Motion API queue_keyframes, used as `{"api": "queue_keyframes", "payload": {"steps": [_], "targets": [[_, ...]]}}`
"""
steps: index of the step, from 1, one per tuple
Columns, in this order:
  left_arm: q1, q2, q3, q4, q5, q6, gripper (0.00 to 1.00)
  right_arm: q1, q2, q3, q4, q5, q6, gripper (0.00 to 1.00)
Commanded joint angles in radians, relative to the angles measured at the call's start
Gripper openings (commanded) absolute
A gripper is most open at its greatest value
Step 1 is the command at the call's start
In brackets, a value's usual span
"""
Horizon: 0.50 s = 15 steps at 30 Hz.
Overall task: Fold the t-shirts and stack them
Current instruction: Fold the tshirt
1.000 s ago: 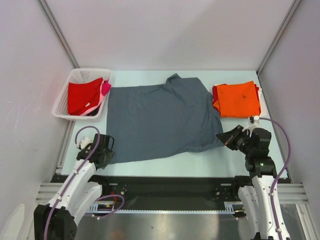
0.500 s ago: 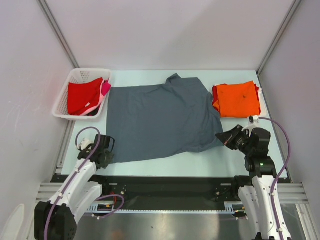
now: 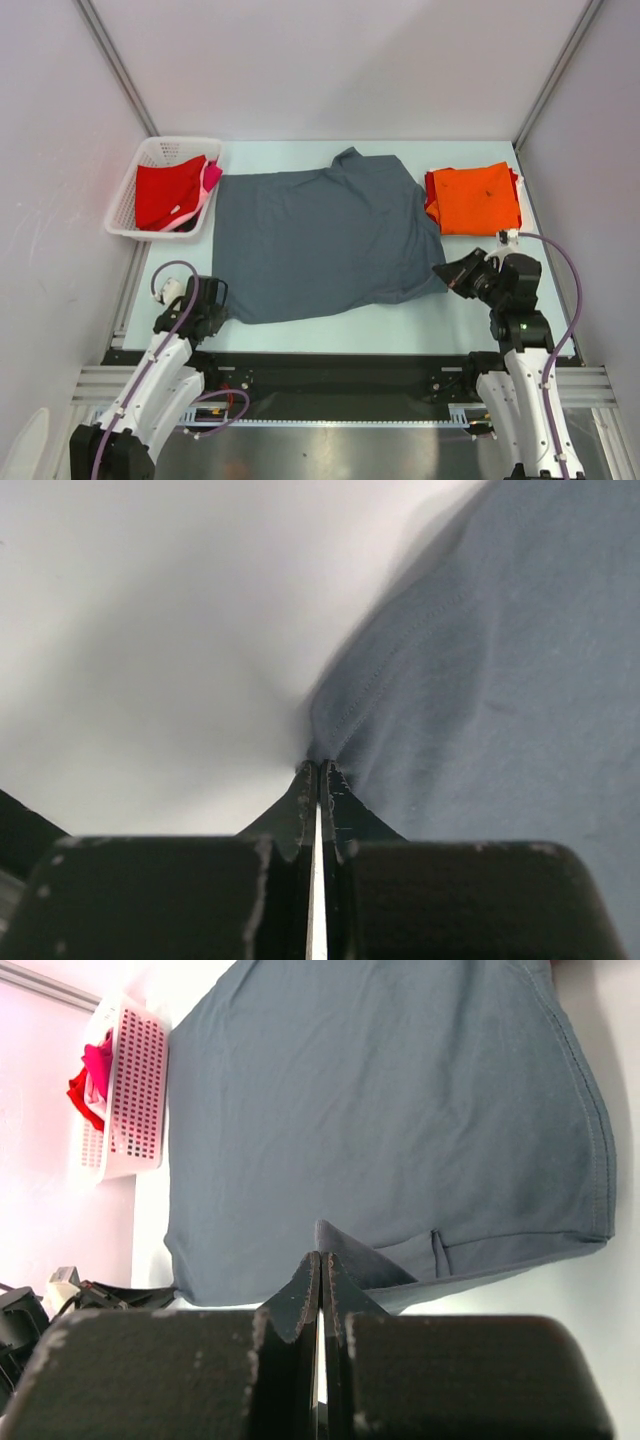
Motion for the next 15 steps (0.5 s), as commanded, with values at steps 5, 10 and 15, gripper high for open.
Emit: {"api": "queue_keyframes", "payload": {"steps": [5, 10, 15], "targets": [[-0.003, 0.079, 0.124, 0.020, 0.069, 0.079, 0.01, 0.055, 0.125, 0.101, 0.093, 0.037, -0.014, 0.00], [0.028, 0.163, 0.201, 0.040, 0.089, 0.117, 0.02, 0.176, 0.260, 0.174, 0.165, 0.166, -0.011, 0.00], [0.092, 0.217, 0.233, 0.121, 0.147, 0.130, 0.01, 0.208, 0.398, 0.242, 0.232, 0.230, -0.008, 0.00]]}}
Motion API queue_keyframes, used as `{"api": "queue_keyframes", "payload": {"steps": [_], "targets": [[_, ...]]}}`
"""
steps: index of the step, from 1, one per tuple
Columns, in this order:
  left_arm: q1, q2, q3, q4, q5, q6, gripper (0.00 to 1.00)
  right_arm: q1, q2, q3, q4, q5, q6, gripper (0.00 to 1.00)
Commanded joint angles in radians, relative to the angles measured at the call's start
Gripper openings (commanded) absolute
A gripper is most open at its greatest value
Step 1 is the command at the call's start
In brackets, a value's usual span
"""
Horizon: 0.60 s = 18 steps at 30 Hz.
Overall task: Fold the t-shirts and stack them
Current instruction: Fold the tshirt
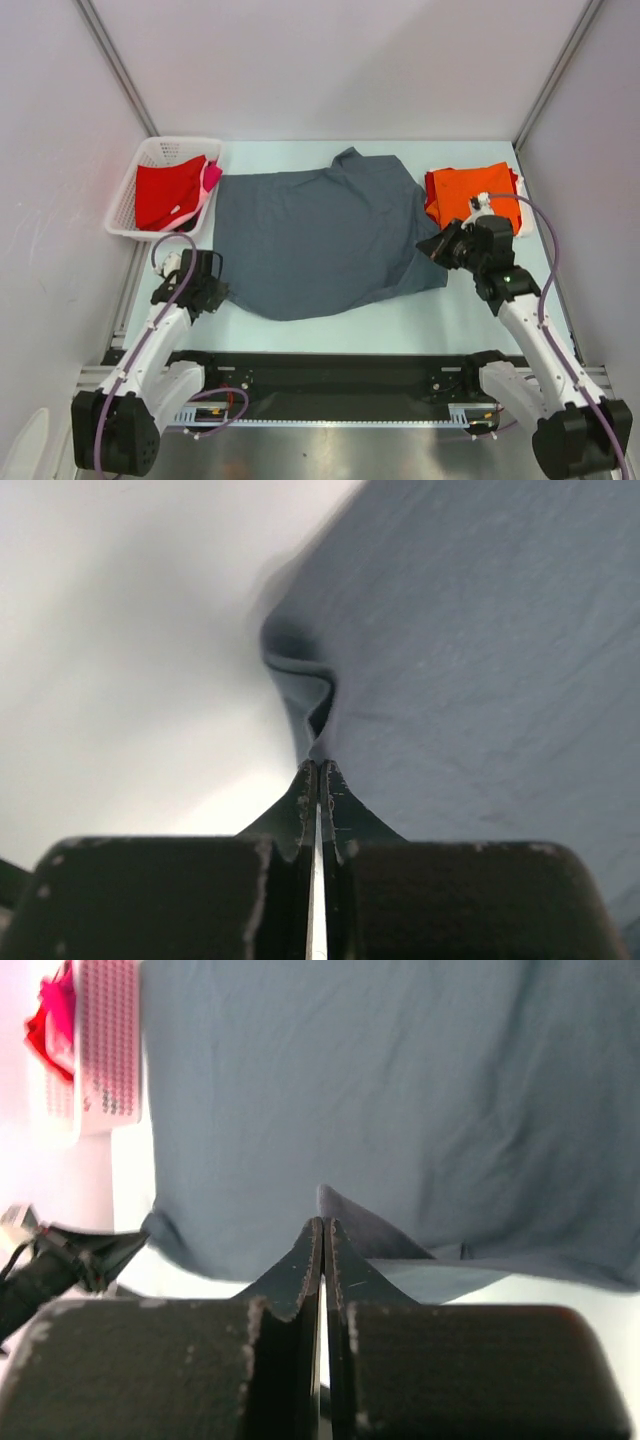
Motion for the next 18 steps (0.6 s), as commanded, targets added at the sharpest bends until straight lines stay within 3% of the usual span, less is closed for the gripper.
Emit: {"api": "queue_keyframes", "payload": {"steps": [1, 18], "targets": [[0.043, 0.022, 0.044, 0.079, 0.059, 0.031, 0.00, 0.008, 0.066, 0.102, 0.101, 0.088, -0.012, 0.00], [0.209, 0.131, 0.098, 0.208, 0.156, -0.028, 0.00, -0.057, 0.447, 0.371, 0.162, 0.075, -0.066, 0.00]]}}
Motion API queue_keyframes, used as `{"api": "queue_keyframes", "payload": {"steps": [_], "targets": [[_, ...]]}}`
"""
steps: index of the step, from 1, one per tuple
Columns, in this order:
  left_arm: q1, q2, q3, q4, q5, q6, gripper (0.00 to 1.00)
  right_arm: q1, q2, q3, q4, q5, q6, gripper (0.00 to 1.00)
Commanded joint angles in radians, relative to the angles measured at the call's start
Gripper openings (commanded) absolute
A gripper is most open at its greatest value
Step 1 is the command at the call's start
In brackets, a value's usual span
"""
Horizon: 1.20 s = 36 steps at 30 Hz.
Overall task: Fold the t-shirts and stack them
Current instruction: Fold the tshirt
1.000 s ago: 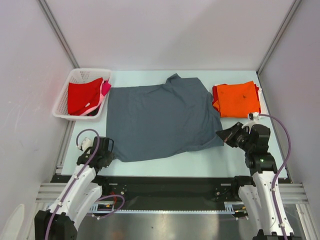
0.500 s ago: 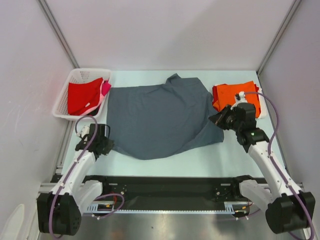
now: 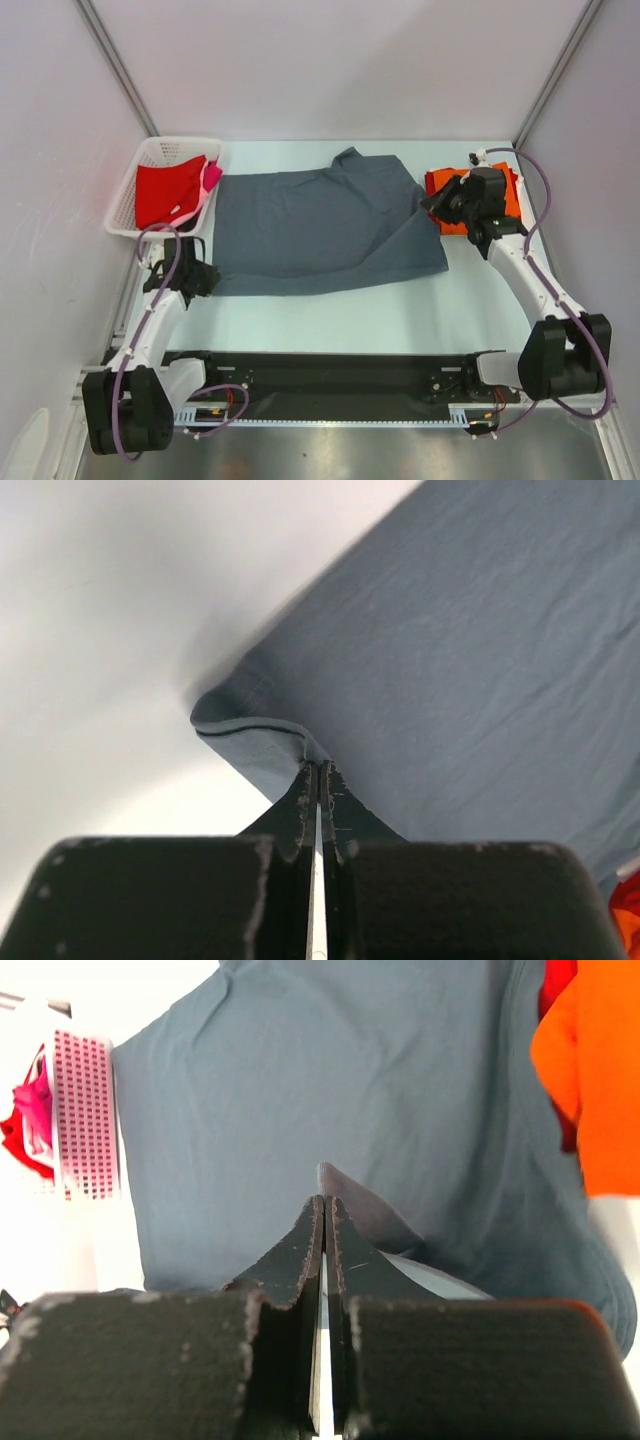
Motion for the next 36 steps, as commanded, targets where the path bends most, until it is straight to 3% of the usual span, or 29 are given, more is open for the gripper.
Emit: {"api": "queue_keyframes", "payload": {"steps": [1, 14, 36], "targets": [[0.021, 0.015, 0.047, 0.060, 0.028, -0.028, 0.00, -0.017, 0.044, 0.087, 0.048, -0.014, -0.021, 0.00], [0.057, 0.122, 0.154, 0.080, 0.039, -0.031, 0.00, -0.038, 0.179, 0.216, 0.065, -0.058, -0.035, 0.00], [0.122, 0.263, 0.173, 0.168, 0.064, -0.057, 0.00, -0.060, 0.398, 0.431, 0.060, -0.112, -0.038, 0.00]]}}
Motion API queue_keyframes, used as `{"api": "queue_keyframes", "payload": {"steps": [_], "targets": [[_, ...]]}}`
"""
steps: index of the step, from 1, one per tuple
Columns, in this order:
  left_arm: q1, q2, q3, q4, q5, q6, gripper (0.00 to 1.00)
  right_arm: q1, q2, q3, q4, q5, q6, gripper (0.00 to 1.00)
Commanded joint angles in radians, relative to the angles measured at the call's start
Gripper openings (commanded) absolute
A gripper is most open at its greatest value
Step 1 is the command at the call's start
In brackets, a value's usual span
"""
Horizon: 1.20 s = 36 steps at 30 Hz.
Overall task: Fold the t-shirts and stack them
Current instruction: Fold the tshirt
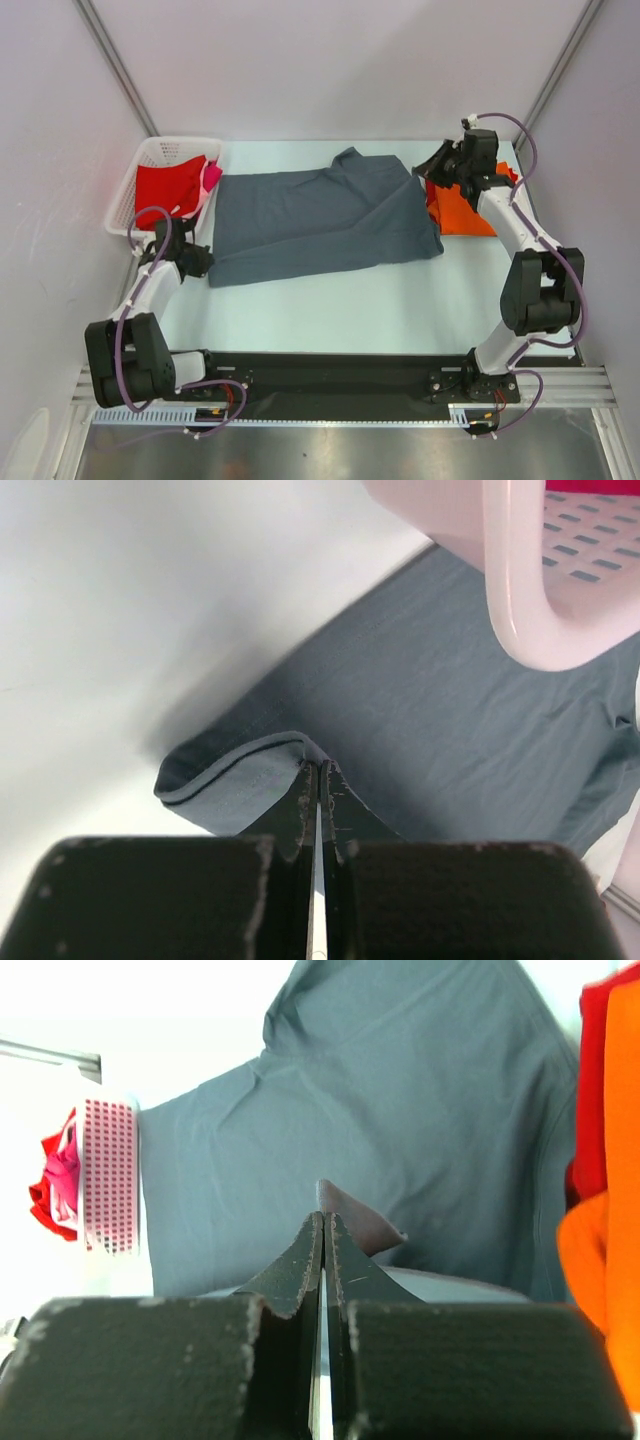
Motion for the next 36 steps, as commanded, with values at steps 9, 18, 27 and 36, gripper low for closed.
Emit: {"api": "queue_keyframes", "payload": {"steps": [9, 18, 27, 36], "targets": [[0.016, 0.135, 0.070, 0.112, 0.058, -0.012, 0.00, -0.011, 0.090, 0.132, 0.020, -0.013, -0.009, 0.00], [0.016, 0.227, 0.122, 0.144, 0.067, 0.020, 0.07, -0.025, 0.153, 0.155, 0.039, 0.006, 0.005, 0.12], [0.014, 0.122, 0.121, 0.086, 0.035, 0.061, 0.80, 0.014, 0.081, 0.115, 0.008, 0.049, -0.010, 0.73], [0.016, -0.142, -0.101, 0.132, 0.077, 0.013, 0.73, 0.076, -0.359, -0.401, 0.224, 0.230, 0.112, 0.58]]}}
